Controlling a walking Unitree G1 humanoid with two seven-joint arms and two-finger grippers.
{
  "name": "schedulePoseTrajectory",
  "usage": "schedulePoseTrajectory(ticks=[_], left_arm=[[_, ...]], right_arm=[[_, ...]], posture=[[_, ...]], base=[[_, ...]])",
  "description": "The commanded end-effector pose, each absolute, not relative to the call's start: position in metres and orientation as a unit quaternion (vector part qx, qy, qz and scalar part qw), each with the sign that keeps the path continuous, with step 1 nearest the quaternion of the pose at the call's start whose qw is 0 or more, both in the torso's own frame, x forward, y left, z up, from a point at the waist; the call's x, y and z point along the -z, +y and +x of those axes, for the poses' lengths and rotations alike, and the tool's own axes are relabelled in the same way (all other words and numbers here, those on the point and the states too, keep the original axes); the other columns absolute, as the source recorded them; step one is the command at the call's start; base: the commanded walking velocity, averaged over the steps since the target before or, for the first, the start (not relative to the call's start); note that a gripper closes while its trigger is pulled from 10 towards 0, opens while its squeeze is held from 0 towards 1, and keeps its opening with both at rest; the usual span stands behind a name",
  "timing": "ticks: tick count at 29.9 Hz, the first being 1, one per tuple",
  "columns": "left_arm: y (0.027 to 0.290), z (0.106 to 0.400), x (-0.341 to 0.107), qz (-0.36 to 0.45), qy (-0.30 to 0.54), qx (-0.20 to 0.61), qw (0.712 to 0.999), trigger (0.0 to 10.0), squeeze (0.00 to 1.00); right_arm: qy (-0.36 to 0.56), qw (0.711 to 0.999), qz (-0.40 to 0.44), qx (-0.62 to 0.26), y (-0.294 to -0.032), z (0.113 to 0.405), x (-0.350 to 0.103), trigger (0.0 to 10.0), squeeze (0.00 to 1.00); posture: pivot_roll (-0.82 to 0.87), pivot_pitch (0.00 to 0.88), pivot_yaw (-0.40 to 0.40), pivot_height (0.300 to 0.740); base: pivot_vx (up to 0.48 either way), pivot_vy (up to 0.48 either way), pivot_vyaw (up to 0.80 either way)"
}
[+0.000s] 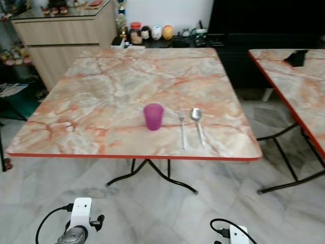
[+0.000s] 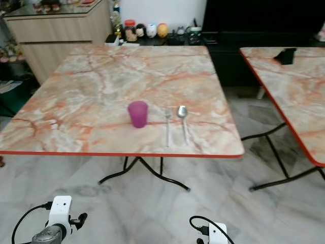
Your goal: Setting the table
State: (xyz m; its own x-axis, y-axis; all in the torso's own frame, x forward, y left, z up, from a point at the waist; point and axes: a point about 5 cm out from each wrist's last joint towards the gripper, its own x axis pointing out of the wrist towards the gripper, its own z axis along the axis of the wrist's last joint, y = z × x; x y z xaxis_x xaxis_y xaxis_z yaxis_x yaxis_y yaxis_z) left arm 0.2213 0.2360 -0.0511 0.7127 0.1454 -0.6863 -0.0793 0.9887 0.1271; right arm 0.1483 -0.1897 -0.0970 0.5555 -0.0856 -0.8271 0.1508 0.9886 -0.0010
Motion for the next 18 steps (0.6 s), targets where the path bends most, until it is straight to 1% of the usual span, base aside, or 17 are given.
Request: schedulePoseTrajectory(ticks=[1,12,18], left_arm=[[0.235,0.222,0.051,0.041,0.372,-0.064,0.925,10.0,0.0],[0.239,0.222,0.05,0.038,0.369,-0.072,0.926,10.0,0.0],[0.24,0.22,0.051,0.035,0.37,-0.075,0.925,10.0,0.0]], right_arm=[[0.472,0.878,0.034,0.069,-0.192,0.145,0.098,10.0,0.0],[0.47,0.88,0.034,0.062,-0.182,0.148,0.098,10.0,0.0],[0.468,0.881,0.034,0.061,-0.182,0.15,0.097,10.0,0.0]], posture=[[0.04,0.0,-0.007,0.74],[0.04,0.0,-0.009,0.74],[0.04,0.0,-0.009,0.74]], base=[[0.0,0.0,0.0],[0.0,0.0,0.0],[0.0,0.0,0.0]])
